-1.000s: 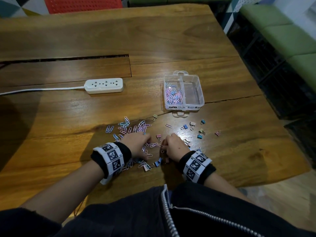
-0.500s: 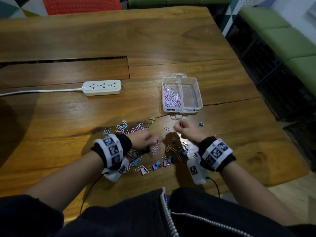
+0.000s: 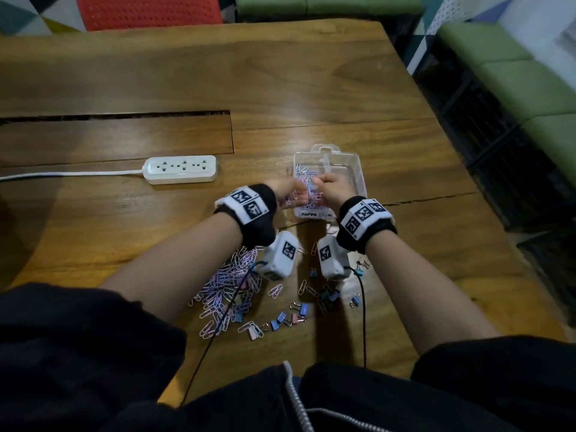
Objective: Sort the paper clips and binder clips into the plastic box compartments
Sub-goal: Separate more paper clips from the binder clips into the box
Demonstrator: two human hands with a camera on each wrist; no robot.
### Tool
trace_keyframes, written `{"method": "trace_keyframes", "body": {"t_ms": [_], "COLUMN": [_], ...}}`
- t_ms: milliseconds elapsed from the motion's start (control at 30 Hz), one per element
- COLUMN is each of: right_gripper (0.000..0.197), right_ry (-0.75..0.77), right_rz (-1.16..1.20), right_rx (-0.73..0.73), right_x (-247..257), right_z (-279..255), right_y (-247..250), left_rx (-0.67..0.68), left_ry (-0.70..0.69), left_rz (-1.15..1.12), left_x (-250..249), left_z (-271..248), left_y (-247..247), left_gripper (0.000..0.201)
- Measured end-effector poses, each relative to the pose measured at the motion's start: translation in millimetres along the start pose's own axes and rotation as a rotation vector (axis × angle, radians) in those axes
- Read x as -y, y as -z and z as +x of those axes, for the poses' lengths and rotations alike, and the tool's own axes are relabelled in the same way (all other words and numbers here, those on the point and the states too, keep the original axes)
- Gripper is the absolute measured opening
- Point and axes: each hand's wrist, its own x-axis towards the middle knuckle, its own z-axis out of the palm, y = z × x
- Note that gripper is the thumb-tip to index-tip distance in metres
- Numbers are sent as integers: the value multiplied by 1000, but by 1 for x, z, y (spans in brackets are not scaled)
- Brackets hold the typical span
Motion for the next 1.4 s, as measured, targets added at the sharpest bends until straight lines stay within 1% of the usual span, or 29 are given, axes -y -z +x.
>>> {"method": "trace_keyframes", "body": {"t_ms": [67, 133, 200, 267, 367, 433, 500, 533, 600, 633, 667, 700, 767, 833, 867, 933, 1000, 1067, 1133, 1233, 1333, 1400], "right_gripper": [24, 20, 26, 24, 20, 17, 15, 14, 12, 11, 10, 11, 14, 17, 18, 18, 21, 29, 33, 32, 25, 18], "right_ry": [47, 91, 108, 122, 129, 147, 205, 241, 311, 326, 322, 303, 258, 251, 245, 228, 261, 281, 281, 301, 298, 294], "right_rz": [-24, -3, 38, 56, 9, -19, -59, -82, -176, -236, -293, -345, -411, -411, -401, -406, -520, -683, -805, -948, -950, -925], "right_rx": [-11, -50, -80, -120, -172, -145, -126, -137, -165, -150, -110, -58, 2, -10, -24, -51, -72, -57, -61, -89, -32, 17], "right_x": [-2, -4, -7, -12, -23, -29, -35, -38, -47, -53, -59, -64, -73, -77, -78, -77, -78, -79, -79, -77, -76, -76], "right_z": [-2, -9, -17, -26, -41, -53, -69, -78, -95, -103, -109, -113, -114, -109, -106, -103, -102, -103, -104, -101, -100, -100], "right_y": [0, 2, 3, 5, 7, 8, 8, 8, 5, 4, 2, 1, -2, -4, -6, -9, -13, -18, -24, -32, -38, -39], "left_rx": [-1, 31, 45, 66, 106, 121, 156, 160, 117, 88, 69, 60, 50, 24, 4, -32, -53, -72, -86, -72, -67, -57], "left_ry": [1, 6, 34, 67, 74, 32, -60, -114, -218, -247, -257, -254, -226, -242, -263, -307, -338, -369, -371, -347, -295, -238], "left_rz": [-80, -169, -221, -165, -23, 120, 295, 418, 785, 984, 1150, 1263, 1384, 1453, 1481, 1536, 1556, 1535, 1460, 1324, 1095, 884], "left_x": [-5, -10, -13, -11, -2, 6, 16, 21, 34, 43, 52, 61, 75, 84, 88, 94, 101, 109, 114, 114, 111, 108], "left_z": [1, 5, 5, 4, -2, -6, -12, -16, -28, -34, -36, -38, -38, -37, -36, -36, -37, -39, -41, -43, -43, -45], "left_y": [-10, -18, -23, -24, -24, -19, -7, 2, 25, 38, 49, 59, 72, 74, 73, 68, 63, 58, 54, 51, 50, 52], "left_gripper": [18, 20, 8, 7, 10, 16, 27, 27, 27, 27, 29, 32, 41, 50, 52, 49, 41, 31, 24, 20, 16, 20]}}
